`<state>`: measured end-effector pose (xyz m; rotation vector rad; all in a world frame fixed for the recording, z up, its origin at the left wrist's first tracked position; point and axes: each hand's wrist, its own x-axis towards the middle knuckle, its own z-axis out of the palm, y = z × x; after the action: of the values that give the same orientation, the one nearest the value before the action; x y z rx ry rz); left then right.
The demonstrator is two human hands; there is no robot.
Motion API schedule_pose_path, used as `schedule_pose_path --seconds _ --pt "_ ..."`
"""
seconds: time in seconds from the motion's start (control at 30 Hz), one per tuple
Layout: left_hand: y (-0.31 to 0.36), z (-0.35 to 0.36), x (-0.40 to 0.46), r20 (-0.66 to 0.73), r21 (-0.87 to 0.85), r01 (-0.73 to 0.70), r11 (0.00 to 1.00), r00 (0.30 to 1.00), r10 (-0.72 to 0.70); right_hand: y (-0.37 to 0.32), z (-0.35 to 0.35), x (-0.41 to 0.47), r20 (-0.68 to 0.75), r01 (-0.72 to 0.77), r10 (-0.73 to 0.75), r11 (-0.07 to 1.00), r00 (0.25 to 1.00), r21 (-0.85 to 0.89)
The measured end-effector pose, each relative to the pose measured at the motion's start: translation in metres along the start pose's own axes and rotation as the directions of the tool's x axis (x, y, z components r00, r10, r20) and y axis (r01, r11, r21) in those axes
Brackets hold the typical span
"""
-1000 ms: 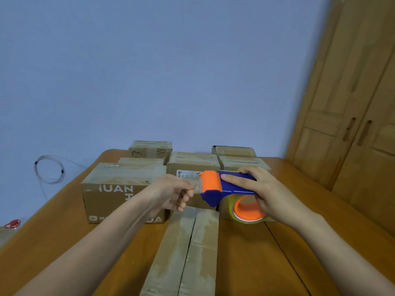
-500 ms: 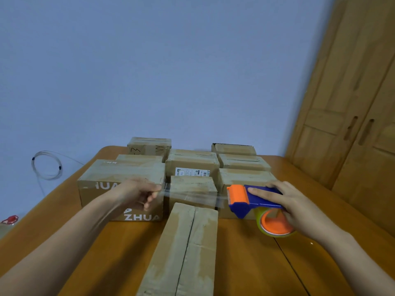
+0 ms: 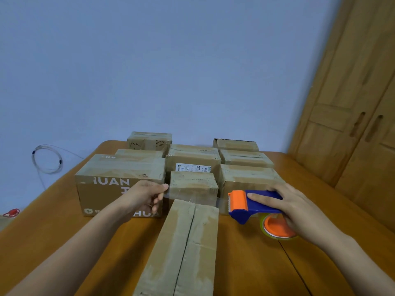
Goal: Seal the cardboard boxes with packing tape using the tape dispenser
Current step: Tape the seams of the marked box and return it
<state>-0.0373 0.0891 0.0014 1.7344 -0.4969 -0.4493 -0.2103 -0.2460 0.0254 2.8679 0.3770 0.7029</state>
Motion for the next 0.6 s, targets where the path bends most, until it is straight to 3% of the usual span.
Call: schedule_pose_path --seconds 0.23,0.6 --pt "-0.012 0.002 0.000 -0.040 -0.024 0.029 0.999 0.999 -0.030 -0.007 0.013 -0.002 0.016 -0.028 0.028 1.000 0.999 0.007" --pt "-0.043 0.034 -0.011 -0.073 -0.053 0.053 0.997 0.996 -0.056 -0.023 0.057 -0.019 0.072 -0.130 0.115 0.958 0.991 0.257"
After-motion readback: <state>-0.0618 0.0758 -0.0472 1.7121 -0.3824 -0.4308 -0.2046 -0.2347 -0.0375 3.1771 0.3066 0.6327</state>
